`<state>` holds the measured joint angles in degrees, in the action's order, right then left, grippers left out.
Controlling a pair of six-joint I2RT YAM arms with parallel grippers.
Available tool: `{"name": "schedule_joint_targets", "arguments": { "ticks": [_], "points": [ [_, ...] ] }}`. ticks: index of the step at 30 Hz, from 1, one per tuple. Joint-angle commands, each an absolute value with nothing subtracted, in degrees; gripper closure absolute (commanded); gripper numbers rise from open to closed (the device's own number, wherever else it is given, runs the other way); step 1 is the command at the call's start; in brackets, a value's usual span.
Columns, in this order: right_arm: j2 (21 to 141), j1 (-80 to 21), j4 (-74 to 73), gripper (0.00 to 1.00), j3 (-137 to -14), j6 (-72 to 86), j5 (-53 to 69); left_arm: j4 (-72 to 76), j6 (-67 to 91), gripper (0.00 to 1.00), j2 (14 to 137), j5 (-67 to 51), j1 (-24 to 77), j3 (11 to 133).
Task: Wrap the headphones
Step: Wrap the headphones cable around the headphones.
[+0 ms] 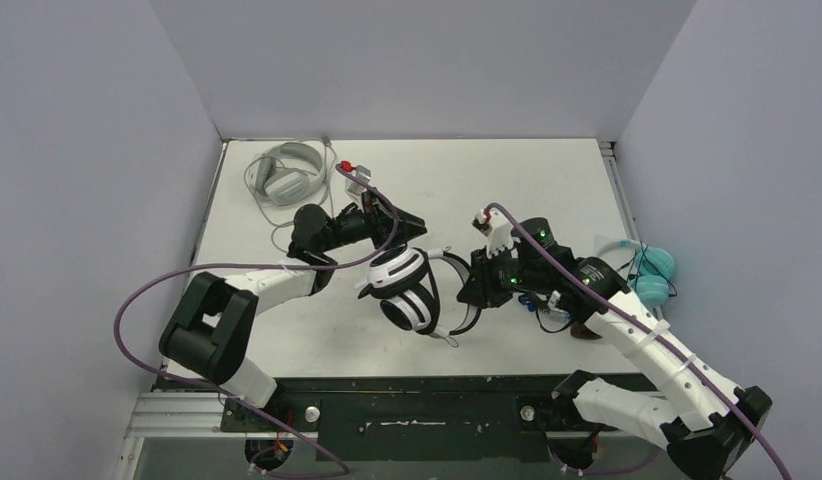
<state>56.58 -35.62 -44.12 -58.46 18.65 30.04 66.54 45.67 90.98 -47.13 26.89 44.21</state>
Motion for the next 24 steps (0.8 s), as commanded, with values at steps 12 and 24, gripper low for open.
{"name": "schedule_joint_targets", "arguments": {
  "ticks": [12, 24],
  "points": [
    [65.97, -44.54, -51.45, 1.00, -63.20, 13.82, 4.88, 24.61, 21.28, 0.62, 81.48, -32.83, 29.12, 50.12],
    [79.23, -49.55, -53.17, 1.00, -64.28, 18.01, -14.37, 1.89, 5.05, 0.97, 86.69, -12.50, 37.87, 58.91]
  ]
}}
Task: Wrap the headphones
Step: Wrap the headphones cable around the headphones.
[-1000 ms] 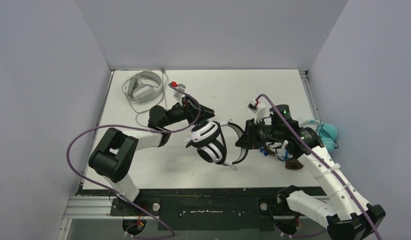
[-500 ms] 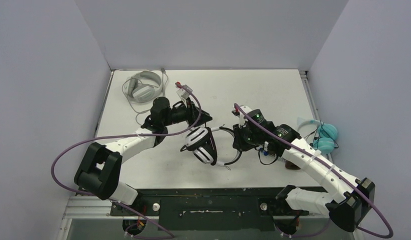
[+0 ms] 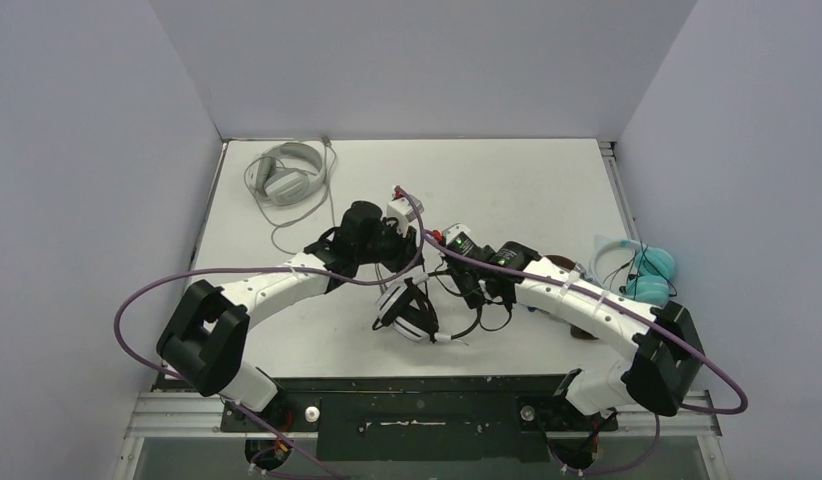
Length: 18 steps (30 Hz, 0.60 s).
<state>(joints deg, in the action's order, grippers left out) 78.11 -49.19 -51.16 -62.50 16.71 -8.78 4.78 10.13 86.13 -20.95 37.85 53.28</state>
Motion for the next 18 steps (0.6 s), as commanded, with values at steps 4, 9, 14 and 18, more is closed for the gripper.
{"name": "schedule_joint_targets", "arguments": {
  "ticks": [4, 9, 14, 18],
  "points": [
    [80.52, -48.14, -51.69, 1.00, -63.45, 19.96, -17.39, 0.55, 4.66, 0.97, 86.18, -9.90, 38.07, 59.15],
    [80.93, -46.07, -49.42, 1.00, -61.70, 22.78, -21.25, -3.35, 5.34, 0.97, 86.17, -9.56, 38.14, 60.36],
    [81.75, -45.91, -48.63, 1.00, -62.77, 28.43, -29.81, -8.93, 8.18, 0.93, 87.58, -12.16, 38.80, 65.25],
    [82.41, -45.95, -47.52, 1.00, -63.77, 32.74, -34.56, -15.25, 10.93, 0.88, 89.97, -14.20, 40.14, 70.75]
  ]
}}
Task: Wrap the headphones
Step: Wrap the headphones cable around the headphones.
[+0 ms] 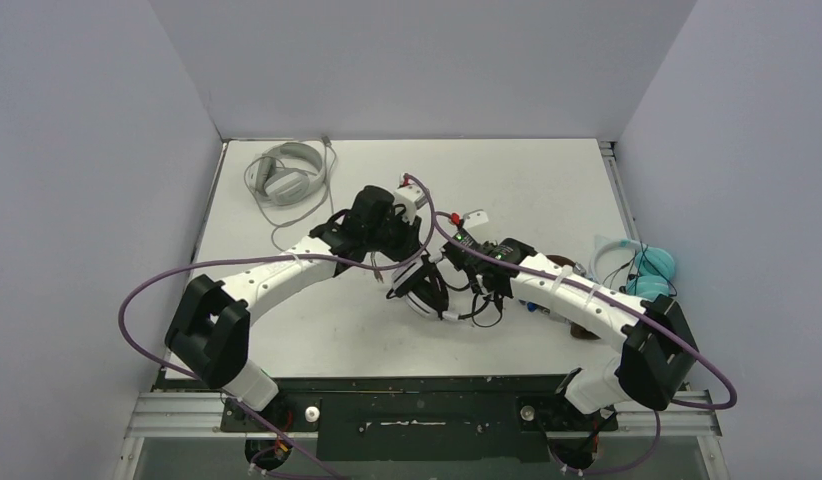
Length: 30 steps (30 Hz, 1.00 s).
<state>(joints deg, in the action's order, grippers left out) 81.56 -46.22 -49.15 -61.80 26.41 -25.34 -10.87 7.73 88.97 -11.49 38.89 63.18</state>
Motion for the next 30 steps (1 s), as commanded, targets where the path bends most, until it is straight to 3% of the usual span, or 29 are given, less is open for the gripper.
{"name": "schedule_joint_targets", "arguments": {
  "ticks": [1, 14, 19, 23, 30],
  "points": [
    [82.63, -45.97, -47.28, 1.00, -64.00, 34.40, -35.61, -16.08, 11.98, 0.88, 90.60, -14.90, 40.27, 71.68],
    [85.23, -45.48, -43.30, 1.00, -64.94, 38.77, -38.85, -20.73, 15.77, 0.70, 93.46, -17.81, 40.67, 76.85],
    [84.45, -43.90, -40.58, 1.00, -63.37, 38.78, -37.89, -23.57, 17.73, 0.92, 95.69, -23.37, 39.34, 78.63],
    [83.52, -42.72, -38.15, 1.00, -62.49, 40.17, -36.67, -19.23, 20.96, 0.83, 95.28, -27.47, 39.20, 77.08],
    [81.98, -39.34, -32.94, 1.00, -61.10, 41.07, -30.79, -8.17, 27.22, 0.80, 93.05, -32.63, 39.20, 71.28]
  ]
}}
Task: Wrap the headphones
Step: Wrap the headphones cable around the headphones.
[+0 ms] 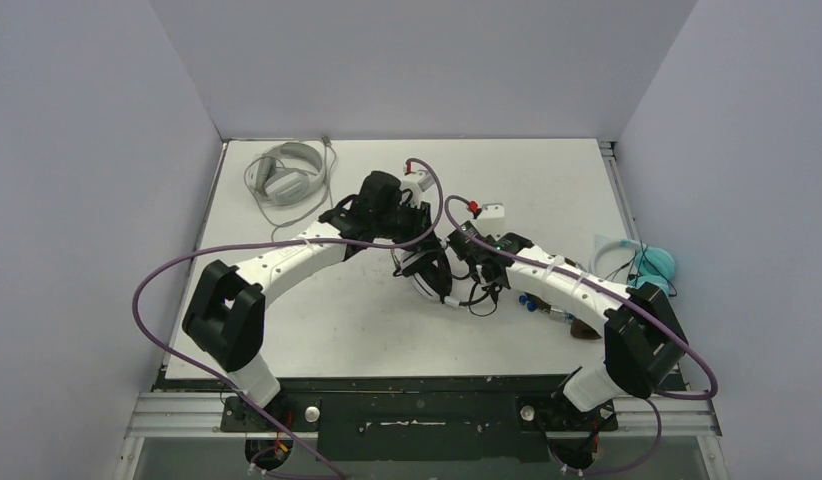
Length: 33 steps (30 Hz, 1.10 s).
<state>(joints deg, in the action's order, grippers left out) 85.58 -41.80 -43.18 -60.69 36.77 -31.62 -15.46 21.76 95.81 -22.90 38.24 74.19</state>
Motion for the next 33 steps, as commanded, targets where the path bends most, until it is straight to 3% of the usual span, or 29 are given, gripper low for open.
{"name": "schedule_joint_targets", "arguments": {
  "ticks": [1, 6, 12, 24, 27, 31, 33],
  "points": [
    [81.84, -39.23, -32.54, 1.00, -61.03, 41.20, -30.69, -6.44, 28.40, 0.79, 92.92, -33.71, 39.19, 70.24],
    [81.31, -39.40, -30.84, 1.00, -60.45, 40.89, -31.86, -5.52, 29.11, 0.77, 93.13, -34.97, 38.69, 70.19],
    [82.29, -39.14, -29.93, 1.00, -58.98, 39.85, -34.95, -26.32, 17.43, 0.76, 94.18, -14.13, 40.46, 81.70],
    [83.06, -38.63, -26.41, 1.00, -59.24, 38.80, -33.27, -16.80, 23.94, 0.57, 93.26, -30.53, 40.05, 74.71],
    [83.06, -38.67, -25.77, 1.00, -59.16, 38.47, -32.89, -17.39, 23.61, 0.61, 92.35, -29.31, 39.47, 74.87],
    [82.70, -38.43, -25.59, 1.00, -58.92, 38.41, -32.18, -17.20, 23.03, 0.81, 91.71, -29.96, 39.46, 74.35],
    [82.38, -38.05, -25.41, 1.00, -58.89, 38.42, -31.53, -15.95, 23.64, 0.80, 92.08, -31.72, 39.62, 73.20]
  ]
}}
